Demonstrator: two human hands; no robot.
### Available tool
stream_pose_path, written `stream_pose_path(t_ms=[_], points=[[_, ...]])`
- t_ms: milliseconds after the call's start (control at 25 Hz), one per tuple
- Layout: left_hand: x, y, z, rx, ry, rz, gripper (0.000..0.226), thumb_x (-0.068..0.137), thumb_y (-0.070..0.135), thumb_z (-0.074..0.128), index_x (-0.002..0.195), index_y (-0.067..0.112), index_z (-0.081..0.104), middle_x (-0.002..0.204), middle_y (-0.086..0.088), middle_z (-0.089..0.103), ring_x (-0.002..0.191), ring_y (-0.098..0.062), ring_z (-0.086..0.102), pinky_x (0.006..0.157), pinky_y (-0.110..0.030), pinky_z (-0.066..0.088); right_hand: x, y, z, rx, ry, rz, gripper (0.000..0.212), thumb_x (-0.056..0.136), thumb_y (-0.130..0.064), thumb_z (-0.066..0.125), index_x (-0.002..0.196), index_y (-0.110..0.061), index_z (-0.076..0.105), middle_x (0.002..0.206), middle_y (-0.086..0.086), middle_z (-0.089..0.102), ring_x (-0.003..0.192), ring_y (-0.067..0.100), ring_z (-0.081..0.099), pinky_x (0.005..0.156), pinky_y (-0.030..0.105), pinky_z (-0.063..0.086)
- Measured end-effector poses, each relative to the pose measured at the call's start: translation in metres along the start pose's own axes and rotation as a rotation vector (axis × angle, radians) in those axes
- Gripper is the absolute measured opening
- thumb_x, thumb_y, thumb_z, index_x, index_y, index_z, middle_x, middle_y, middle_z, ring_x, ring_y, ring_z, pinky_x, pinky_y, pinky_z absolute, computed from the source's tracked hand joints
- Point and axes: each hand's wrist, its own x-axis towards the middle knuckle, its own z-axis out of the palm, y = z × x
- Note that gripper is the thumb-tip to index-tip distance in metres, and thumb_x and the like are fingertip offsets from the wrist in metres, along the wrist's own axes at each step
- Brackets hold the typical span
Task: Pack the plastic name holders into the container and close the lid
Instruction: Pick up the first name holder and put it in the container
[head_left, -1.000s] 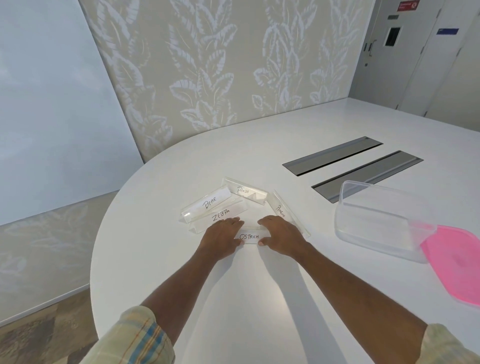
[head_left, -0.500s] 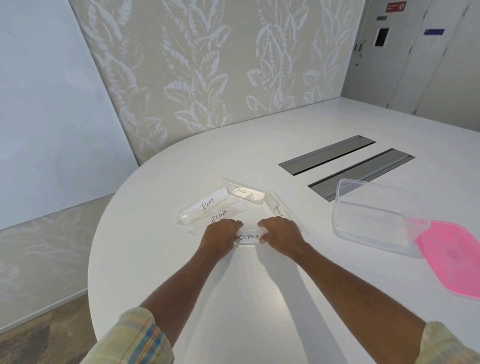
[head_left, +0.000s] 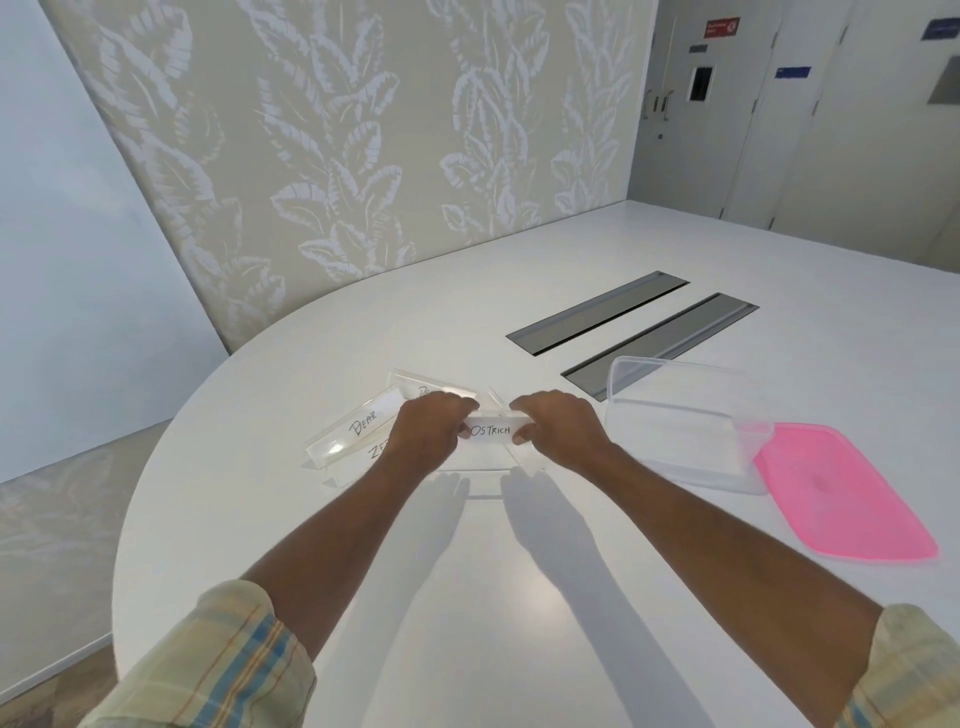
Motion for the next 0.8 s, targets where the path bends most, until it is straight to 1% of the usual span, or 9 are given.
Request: stream_pose_path(t_ms=[160,280,400,520,640,720,800], points=[[0.037,0.04,-0.019,0.011,0.047,0.052,0.04,0.097,0.01,0.056,0.133,0.024,0.067,0.121,0.001,0.075,0.12,-0.028,0.066,0.09,-0.044,0.055,-0.002,0.044,-0.036,0.0,0.055,0.039,0.038,0.09,-0.037,0.069,0.127,-0.03,0.067,0.115,-0.001,0.073,0.108,0.026,0.065,0.079,0.037,0.049],[0.066,0.074,-0.029,0.009,0.075,0.078,0.04,0.095,0.007,0.056,0.129,0.024,0.069,0.117,0.004,0.076,0.116,-0.028,0.067,0.087,-0.043,0.056,-0.005,0.08,-0.061,0.003,0.086,0.075,0.039,0.089,-0.036,0.071,0.127,-0.029,0.067,0.116,0.0,0.073,0.11,0.027,0.065,0.084,0.039,0.052],[0.094,0.109,-0.034,0.021,0.091,0.117,0.041,0.093,0.006,0.056,0.125,0.027,0.068,0.115,0.005,0.075,0.111,-0.028,0.068,0.079,-0.039,0.056,-0.012,0.117,-0.081,-0.014,0.112,0.106,0.033,0.086,-0.034,0.072,0.119,-0.028,0.07,0.107,-0.002,0.074,0.105,0.027,0.065,0.077,0.037,0.051],[0.12,0.143,-0.033,0.029,0.091,0.153,0.036,0.093,0.007,0.058,0.122,0.025,0.069,0.113,0.003,0.075,0.109,-0.027,0.068,0.078,-0.04,0.057,-0.02,0.153,-0.095,-0.027,0.114,0.146,0.029,0.086,-0.033,0.071,0.115,-0.03,0.07,0.103,-0.003,0.072,0.1,0.025,0.064,0.074,0.037,0.05],[0.143,0.175,-0.027,0.031,0.072,0.184,0.033,0.094,0.008,0.059,0.12,0.024,0.07,0.112,0.002,0.075,0.109,-0.027,0.068,0.077,-0.04,0.057,-0.026,0.189,-0.101,-0.016,0.126,0.186,0.026,0.085,-0.03,0.072,0.111,-0.034,0.071,0.101,-0.005,0.071,0.096,0.023,0.063,0.067,0.033,0.041],[0.156,0.194,-0.021,0.038,0.052,0.203,0.033,0.093,0.007,0.06,0.118,0.026,0.069,0.109,0.003,0.076,0.107,-0.026,0.069,0.076,-0.039,0.057,-0.03,0.211,-0.101,-0.018,0.11,0.211,0.024,0.084,-0.029,0.073,0.109,-0.031,0.071,0.102,-0.004,0.071,0.097,0.024,0.063,0.07,0.035,0.045],[0.168,0.21,-0.013,0.034,0.031,0.22,0.033,0.095,0.009,0.059,0.122,0.026,0.068,0.111,0.003,0.076,0.107,-0.027,0.069,0.078,-0.041,0.058,-0.031,0.23,-0.1,-0.015,0.076,0.242,0.025,0.084,-0.03,0.073,0.11,-0.029,0.07,0.103,-0.003,0.071,0.1,0.025,0.063,0.076,0.038,0.051]])
